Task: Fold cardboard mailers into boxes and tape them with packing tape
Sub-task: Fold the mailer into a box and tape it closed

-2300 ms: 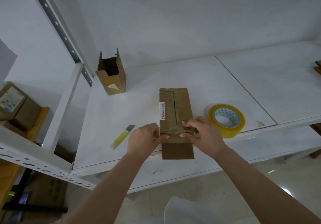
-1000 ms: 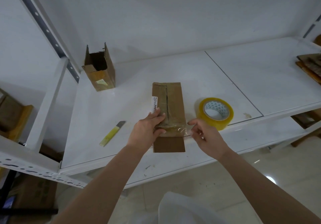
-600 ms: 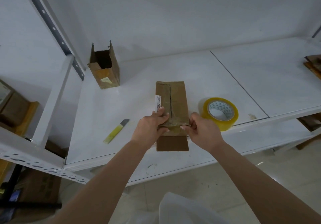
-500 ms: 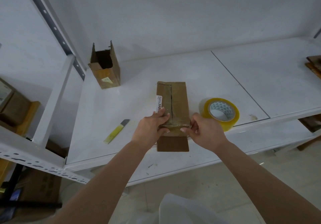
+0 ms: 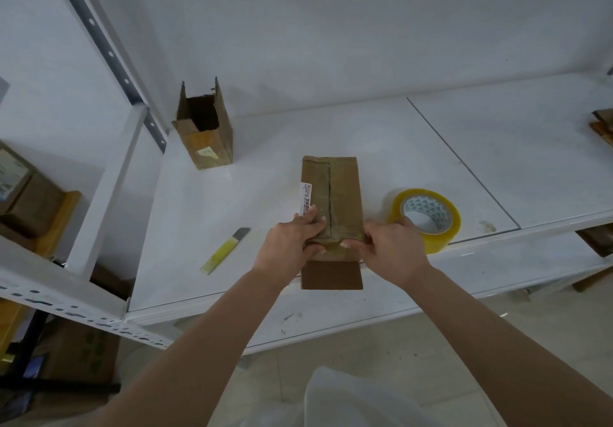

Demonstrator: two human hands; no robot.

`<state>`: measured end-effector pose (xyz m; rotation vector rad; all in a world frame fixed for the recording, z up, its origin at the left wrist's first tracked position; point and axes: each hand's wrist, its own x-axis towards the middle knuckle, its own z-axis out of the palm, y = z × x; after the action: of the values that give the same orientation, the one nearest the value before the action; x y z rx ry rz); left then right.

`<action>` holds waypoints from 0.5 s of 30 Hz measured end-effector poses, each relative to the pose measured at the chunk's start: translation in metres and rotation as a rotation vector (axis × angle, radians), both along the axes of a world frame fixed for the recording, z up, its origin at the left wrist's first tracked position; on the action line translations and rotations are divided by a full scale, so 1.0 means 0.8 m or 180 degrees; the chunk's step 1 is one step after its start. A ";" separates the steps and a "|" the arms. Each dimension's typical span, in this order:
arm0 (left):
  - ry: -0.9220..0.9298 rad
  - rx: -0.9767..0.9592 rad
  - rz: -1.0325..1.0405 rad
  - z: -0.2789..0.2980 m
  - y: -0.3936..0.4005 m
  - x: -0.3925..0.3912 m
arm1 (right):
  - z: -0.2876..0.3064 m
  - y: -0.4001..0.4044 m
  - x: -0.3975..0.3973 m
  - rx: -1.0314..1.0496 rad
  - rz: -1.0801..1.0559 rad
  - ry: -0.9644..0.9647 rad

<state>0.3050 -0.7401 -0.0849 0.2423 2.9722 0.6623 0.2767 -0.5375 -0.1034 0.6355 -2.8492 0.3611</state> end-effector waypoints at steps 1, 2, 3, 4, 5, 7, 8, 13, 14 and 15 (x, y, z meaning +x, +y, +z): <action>0.0006 0.0047 0.0015 -0.001 -0.001 0.000 | 0.001 -0.001 0.001 0.0074 -0.0095 -0.0031; 0.0012 0.0099 0.0035 -0.001 -0.001 0.000 | 0.002 -0.002 0.003 0.0119 -0.0212 -0.0018; 0.0018 0.0130 0.0045 -0.002 -0.002 0.000 | 0.003 -0.003 0.004 0.0081 -0.0321 0.0087; 0.0019 0.0141 0.0041 -0.002 -0.003 0.001 | 0.002 -0.003 0.005 -0.0049 -0.0389 0.0284; 0.0016 0.0153 0.0023 -0.002 -0.004 0.001 | 0.001 -0.001 0.005 -0.0202 -0.0377 0.0504; 0.0017 0.0211 -0.0038 -0.001 -0.005 0.003 | -0.002 -0.001 0.005 -0.0427 0.0004 0.0774; 0.0031 0.0229 -0.0068 0.000 -0.005 0.003 | -0.004 -0.001 0.004 -0.0495 0.0313 0.0814; 0.0139 0.0054 -0.0044 -0.002 0.002 0.004 | -0.013 -0.013 0.004 -0.0985 0.0666 0.0813; 0.0163 0.0002 -0.0034 -0.003 0.004 0.004 | -0.013 -0.014 0.004 -0.0989 0.0654 0.0799; 0.0171 -0.0040 -0.0040 -0.004 0.005 0.004 | -0.012 -0.013 0.003 -0.0982 0.0686 0.0775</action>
<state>0.3079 -0.7363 -0.0879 0.2817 3.0222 0.6455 0.2788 -0.5476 -0.1130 0.8568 -2.4328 0.6900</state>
